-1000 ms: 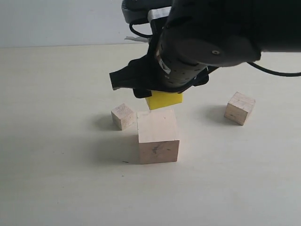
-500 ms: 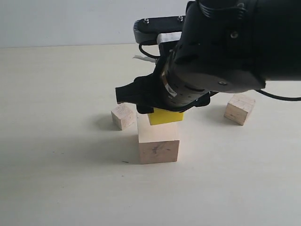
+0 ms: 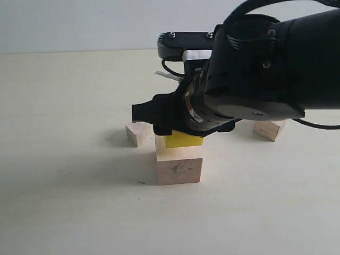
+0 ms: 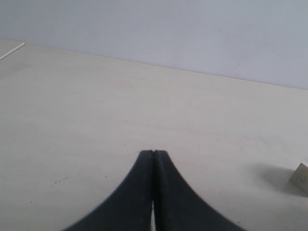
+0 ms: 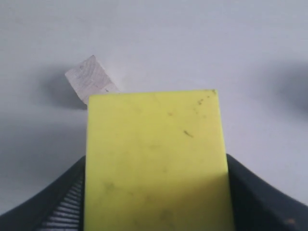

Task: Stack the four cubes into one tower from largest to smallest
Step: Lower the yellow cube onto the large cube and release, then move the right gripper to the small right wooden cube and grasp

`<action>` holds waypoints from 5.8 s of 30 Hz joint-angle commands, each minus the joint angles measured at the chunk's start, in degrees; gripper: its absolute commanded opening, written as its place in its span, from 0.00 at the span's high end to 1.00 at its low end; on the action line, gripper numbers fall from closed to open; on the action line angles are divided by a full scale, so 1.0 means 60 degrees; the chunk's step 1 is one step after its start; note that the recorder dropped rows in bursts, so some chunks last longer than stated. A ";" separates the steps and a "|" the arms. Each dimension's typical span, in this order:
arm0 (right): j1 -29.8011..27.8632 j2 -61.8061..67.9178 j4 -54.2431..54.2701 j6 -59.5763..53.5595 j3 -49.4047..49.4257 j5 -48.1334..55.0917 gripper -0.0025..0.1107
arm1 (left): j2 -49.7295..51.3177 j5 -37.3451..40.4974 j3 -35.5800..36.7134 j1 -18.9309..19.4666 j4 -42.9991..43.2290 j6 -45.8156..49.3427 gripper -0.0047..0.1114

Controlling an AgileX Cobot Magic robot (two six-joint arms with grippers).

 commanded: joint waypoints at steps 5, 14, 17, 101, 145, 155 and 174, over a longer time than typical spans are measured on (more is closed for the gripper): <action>0.0020 0.0410 -0.0175 0.0065 0.0024 0.0014 0.98 | -0.0048 -0.0086 0.0034 -0.0017 0.0001 -0.0015 0.96; 0.0020 0.0581 -0.0163 0.0556 -0.0025 0.0032 0.98 | -0.0048 -0.0086 0.0034 -0.0017 0.0001 -0.0015 0.96; 0.0020 0.0581 0.0257 0.0434 -0.0185 0.0124 0.98 | -0.0048 -0.0086 0.0034 -0.0017 0.0001 -0.0015 0.96; 0.0020 0.1670 0.1300 -0.0952 -0.1088 0.1088 0.40 | -0.0048 -0.0086 0.0034 -0.0017 0.0001 0.0003 0.96; -0.0571 -0.2581 0.1032 -0.5703 -0.1088 0.2493 0.27 | -0.0048 -0.0086 0.0034 -0.0017 0.0001 0.0003 0.96; -0.2805 -0.2603 0.3140 -0.9494 -0.1088 0.2492 0.27 | -0.0048 -0.0086 0.0034 -0.0017 0.0001 0.0003 0.96; -0.6898 0.0073 0.5840 -1.4266 -0.1088 0.2378 0.27 | -0.0048 -0.0086 0.0034 -0.0017 0.0001 -0.0003 0.96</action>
